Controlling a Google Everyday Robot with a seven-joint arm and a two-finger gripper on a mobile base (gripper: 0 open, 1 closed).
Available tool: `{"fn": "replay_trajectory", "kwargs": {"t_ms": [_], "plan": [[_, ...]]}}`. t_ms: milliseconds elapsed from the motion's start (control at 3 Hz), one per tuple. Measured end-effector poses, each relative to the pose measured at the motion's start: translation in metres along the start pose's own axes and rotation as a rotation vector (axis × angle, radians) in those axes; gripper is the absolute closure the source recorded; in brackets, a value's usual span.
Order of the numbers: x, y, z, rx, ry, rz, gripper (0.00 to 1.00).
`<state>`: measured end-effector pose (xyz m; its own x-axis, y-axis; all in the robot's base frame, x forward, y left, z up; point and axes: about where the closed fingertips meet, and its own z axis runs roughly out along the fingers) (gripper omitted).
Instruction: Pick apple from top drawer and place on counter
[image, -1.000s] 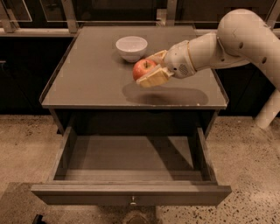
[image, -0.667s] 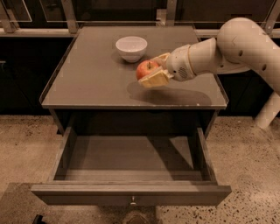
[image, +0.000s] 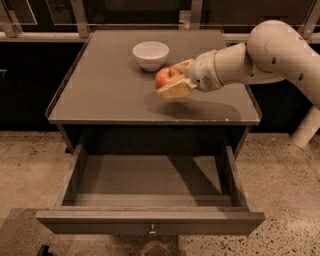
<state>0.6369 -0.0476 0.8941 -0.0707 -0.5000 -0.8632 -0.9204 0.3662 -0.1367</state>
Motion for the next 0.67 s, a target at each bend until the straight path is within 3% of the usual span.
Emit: {"fn": "replay_trajectory", "kwargs": {"t_ms": [667], "plan": [[0.0000, 0.0000, 0.0001, 0.000, 0.000, 0.000, 0.10]]}}
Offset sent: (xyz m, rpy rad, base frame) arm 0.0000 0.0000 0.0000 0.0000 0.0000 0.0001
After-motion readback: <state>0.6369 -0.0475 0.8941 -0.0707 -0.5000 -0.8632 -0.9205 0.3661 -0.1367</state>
